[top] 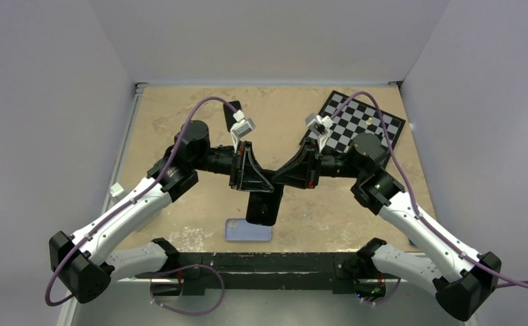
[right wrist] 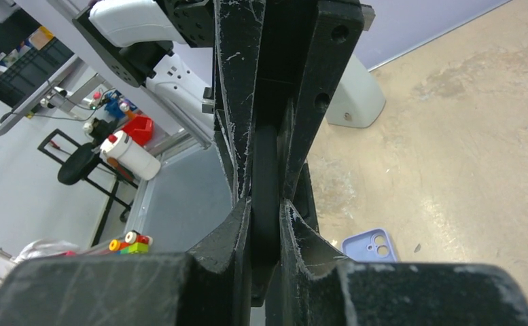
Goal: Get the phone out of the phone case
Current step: Remove the phone case from the phone.
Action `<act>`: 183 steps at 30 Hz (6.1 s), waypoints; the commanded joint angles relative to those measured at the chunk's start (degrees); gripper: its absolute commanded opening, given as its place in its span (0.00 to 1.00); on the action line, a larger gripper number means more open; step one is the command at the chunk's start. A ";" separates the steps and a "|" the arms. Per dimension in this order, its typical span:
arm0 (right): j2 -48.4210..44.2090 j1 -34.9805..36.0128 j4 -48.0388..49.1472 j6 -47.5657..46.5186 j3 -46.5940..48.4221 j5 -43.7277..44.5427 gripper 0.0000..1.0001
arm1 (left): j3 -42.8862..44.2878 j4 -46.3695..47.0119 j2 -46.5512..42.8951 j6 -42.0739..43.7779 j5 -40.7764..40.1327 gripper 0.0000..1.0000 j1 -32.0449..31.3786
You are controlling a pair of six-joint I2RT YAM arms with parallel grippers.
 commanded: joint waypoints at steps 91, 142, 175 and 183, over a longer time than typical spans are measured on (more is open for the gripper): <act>20.87 3.41 59.14 7.57 -3.29 -17.64 0.00 | -6.27 65.29 0.46 -68.93 -3.79 0.00 11.30; 5.47 20.02 47.30 -0.86 -13.71 41.78 0.51 | -17.89 73.70 0.74 -52.02 -45.76 0.00 7.58; 7.00 20.52 32.61 -30.41 -12.95 51.62 0.00 | -20.02 52.28 -8.03 -65.44 -44.11 0.00 7.44; 6.74 20.56 25.53 -45.63 -9.91 55.48 0.00 | -19.51 63.41 -4.22 -72.01 -37.48 0.00 7.14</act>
